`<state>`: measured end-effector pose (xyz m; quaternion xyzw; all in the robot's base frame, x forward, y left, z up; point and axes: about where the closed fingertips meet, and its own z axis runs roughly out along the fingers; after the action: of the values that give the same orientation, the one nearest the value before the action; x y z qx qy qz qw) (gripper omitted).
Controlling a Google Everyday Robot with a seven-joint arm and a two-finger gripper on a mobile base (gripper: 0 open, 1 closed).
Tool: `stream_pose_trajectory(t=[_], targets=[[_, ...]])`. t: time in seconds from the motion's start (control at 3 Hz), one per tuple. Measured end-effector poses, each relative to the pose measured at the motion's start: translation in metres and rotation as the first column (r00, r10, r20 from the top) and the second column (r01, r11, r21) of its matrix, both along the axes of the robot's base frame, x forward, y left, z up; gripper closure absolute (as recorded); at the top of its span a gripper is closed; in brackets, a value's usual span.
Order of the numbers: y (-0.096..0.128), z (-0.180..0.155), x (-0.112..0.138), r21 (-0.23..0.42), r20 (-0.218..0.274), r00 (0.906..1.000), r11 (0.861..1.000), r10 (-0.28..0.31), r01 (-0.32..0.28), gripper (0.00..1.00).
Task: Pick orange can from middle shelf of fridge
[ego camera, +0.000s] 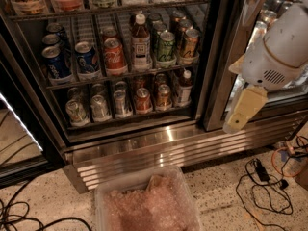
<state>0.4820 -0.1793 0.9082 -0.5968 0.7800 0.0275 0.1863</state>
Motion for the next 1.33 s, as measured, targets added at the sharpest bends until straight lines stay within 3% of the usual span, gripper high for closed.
stream_pose_trajectory(t=[0.33, 0.67, 1.0, 1.33], targets=[[0.024, -0.028, 0.033, 0.03, 0.029, 0.9992, 0.999, -0.028, 0.027, 0.0], [0.024, -0.028, 0.033, 0.031, 0.03, 0.9992, 0.999, -0.028, 0.027, 0.0], [0.022, -0.031, 0.047, 0.097, 0.049, 0.9951, 0.992, -0.086, 0.081, 0.0], [0.018, -0.041, 0.07, 0.2, 0.071, 0.9803, 0.965, -0.185, 0.167, 0.0]])
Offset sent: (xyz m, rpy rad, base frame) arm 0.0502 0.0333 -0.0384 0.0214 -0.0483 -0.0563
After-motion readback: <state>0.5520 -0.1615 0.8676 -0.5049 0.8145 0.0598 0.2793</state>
